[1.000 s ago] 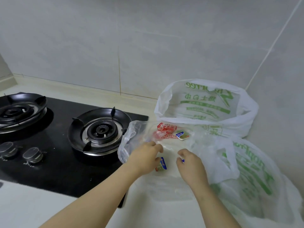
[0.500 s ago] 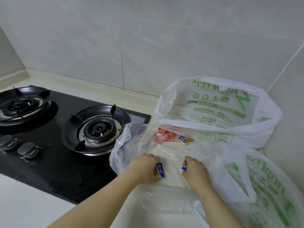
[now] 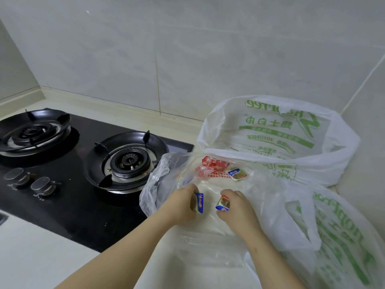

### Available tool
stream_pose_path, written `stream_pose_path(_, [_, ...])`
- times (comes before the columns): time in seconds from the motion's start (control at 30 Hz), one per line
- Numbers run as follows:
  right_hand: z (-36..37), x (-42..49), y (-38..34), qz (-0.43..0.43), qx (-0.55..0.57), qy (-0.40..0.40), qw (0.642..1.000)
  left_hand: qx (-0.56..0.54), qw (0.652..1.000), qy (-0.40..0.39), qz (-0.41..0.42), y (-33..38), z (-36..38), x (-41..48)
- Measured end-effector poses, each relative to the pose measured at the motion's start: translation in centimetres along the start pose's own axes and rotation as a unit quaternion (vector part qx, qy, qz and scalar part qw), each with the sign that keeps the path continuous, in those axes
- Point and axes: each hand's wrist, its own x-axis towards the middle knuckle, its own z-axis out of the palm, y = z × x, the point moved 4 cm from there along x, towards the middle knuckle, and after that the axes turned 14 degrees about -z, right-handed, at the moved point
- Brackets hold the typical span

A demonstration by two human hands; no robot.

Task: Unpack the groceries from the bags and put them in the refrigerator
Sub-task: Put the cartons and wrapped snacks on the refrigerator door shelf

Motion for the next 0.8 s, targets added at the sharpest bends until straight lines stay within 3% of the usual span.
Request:
stream_pose_path(0.17, [-0.1, -0.1, -1.2, -0.03, 0.06, 0.0, 0.998, -0.223, 0.972, -0.064, -0.036, -0.8, 0.0, -0.8])
stream_pose_path(0.5, [0.2, -0.1, -4.1, -0.086, 0.146, -0.003, 0.986, -0.301, 0.951, -0.049, -0.049, -1.4, -0.7, -1.9])
stream_pose_path(0.7, [0.0, -0.3, -4.8, -0.042, 0.207, 0.029, 0.977, -0.289, 0.952, 0.051, -0.088, -2.7, -2.0, -2.4])
stream_pose_path(0.8, [-0.3, -0.4, -6.3, -0.052, 0.223, 0.038, 0.973, -0.325, 0.936, 0.108, -0.083, -3.3, -3.5, -3.7])
